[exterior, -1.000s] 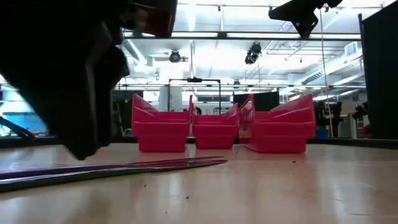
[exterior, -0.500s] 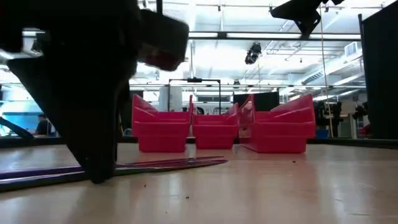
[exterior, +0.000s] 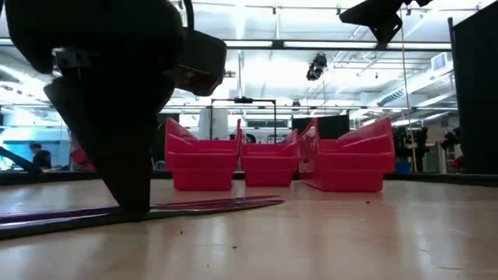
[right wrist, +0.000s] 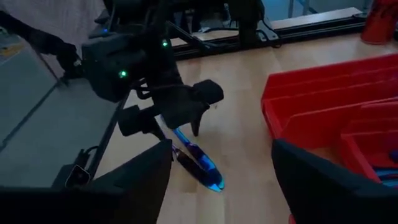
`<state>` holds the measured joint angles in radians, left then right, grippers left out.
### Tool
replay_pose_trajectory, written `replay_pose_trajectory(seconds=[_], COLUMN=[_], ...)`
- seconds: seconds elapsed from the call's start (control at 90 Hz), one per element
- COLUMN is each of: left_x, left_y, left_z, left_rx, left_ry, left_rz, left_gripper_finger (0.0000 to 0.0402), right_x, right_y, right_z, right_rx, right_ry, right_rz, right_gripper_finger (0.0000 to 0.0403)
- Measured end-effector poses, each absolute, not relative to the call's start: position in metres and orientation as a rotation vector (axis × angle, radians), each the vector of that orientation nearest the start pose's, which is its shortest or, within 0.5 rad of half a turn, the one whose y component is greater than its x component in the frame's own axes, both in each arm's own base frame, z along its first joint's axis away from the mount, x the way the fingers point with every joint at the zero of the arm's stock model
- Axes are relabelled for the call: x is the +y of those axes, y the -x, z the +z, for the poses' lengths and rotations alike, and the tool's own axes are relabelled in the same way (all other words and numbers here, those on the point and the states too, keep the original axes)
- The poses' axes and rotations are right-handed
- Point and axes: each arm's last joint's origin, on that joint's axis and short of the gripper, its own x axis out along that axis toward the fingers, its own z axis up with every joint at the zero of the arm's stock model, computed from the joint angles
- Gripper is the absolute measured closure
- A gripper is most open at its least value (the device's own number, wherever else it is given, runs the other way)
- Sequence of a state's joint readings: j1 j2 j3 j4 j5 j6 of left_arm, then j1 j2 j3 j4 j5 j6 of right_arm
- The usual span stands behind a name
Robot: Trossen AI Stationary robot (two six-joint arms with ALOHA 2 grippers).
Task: Sort silverware
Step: Put the iridescent knife into the right orange bin
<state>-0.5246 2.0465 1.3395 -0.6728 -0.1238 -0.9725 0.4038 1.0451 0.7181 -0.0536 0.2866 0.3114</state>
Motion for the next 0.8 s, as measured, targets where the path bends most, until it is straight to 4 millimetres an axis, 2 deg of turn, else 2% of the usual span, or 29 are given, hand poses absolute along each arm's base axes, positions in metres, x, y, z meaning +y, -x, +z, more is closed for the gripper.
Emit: replay_pose_trajectory(seconds=[0.133, 0.533, 0.644, 0.756, 0.8], left_x=[-0.192, -0.197, -0.198, -0.2, -0.2], left_y=[-0.332, -0.331, -0.332, -0.333, -0.333], left_z=[0.129, 0.123, 0.121, 0.12, 0.12], left_rx=[1.316, 1.304, 1.297, 1.286, 1.285], left_ry=[0.366, 0.294, 0.27, 0.272, 0.273], left_rz=[0.315, 0.292, 0.277, 0.272, 0.273], left_gripper_finger=[0.0187, 0.0252, 0.0299, 0.0373, 0.0384], right_x=[0.082, 0.082, 0.082, 0.082, 0.082], right_y=[-0.212, -0.212, -0.212, -0.212, -0.212], right_z=[0.275, 0.275, 0.275, 0.275, 0.275], right_rx=[0.372, 0.372, 0.372, 0.372, 0.371], right_ry=[-0.179, -0.179, -0.179, -0.179, -0.179], right_rz=[0.059, 0.059, 0.059, 0.059, 0.059], right_gripper_finger=[0.0165, 0.0185, 0.0187, 0.0187, 0.0185])
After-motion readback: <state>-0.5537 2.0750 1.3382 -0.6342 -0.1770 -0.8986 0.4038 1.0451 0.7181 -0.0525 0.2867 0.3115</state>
